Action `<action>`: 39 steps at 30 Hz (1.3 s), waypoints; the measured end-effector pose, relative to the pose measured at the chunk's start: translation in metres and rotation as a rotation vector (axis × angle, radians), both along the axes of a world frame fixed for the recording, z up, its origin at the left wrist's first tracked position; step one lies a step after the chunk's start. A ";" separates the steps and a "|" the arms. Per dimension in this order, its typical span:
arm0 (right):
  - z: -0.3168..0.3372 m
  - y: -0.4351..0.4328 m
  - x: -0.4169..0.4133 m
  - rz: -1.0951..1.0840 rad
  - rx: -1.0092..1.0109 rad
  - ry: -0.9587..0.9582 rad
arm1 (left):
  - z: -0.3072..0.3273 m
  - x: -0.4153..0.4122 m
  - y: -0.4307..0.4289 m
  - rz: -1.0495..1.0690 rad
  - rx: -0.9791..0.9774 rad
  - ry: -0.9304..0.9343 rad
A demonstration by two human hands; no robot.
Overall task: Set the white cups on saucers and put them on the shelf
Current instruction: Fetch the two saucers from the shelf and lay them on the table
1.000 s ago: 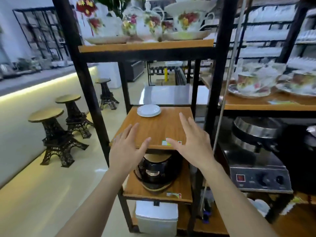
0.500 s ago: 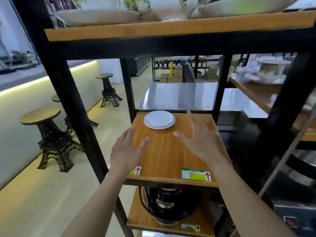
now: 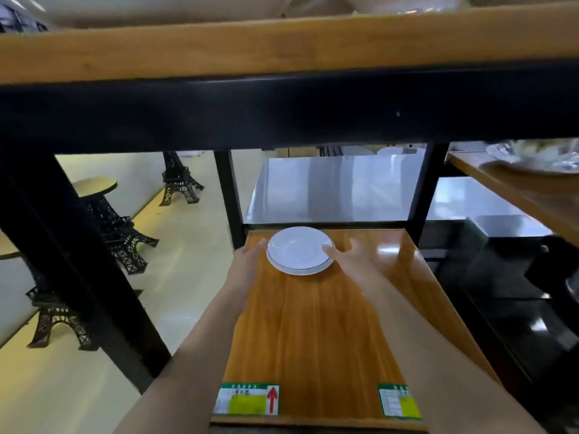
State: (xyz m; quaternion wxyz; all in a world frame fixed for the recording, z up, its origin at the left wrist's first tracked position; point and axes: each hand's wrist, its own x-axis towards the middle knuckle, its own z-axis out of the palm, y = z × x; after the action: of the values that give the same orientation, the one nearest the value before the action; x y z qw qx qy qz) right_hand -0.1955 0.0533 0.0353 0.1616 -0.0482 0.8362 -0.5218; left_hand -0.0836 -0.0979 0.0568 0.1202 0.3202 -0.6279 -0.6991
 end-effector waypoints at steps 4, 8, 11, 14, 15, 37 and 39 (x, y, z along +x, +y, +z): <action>-0.015 -0.015 -0.021 -0.086 -0.272 -0.240 | -0.022 -0.020 -0.014 0.016 0.335 0.077; -0.023 -0.023 -0.033 -0.093 -0.331 -0.299 | -0.030 -0.036 -0.019 0.015 0.451 0.127; -0.022 -0.027 -0.037 -0.111 -0.259 -0.258 | -0.033 -0.043 -0.023 0.031 0.471 0.124; -0.027 -0.029 -0.037 -0.104 -0.210 -0.211 | -0.036 -0.046 -0.026 0.066 0.453 0.093; -0.028 -0.029 -0.034 -0.106 -0.216 -0.201 | -0.036 -0.047 -0.025 0.065 0.443 0.076; 0.000 0.037 0.060 0.086 -0.769 -0.473 | -0.012 0.042 0.036 -0.089 0.247 0.089; 0.005 0.051 0.080 0.105 -0.737 -0.466 | -0.010 0.061 0.055 -0.068 0.214 0.105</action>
State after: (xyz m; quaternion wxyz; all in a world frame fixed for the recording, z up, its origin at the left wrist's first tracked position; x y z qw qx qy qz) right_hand -0.1152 0.1041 0.0399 0.3444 -0.0259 0.5318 -0.7732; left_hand -0.0228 -0.0427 0.0464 0.0941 0.2727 -0.5530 -0.7817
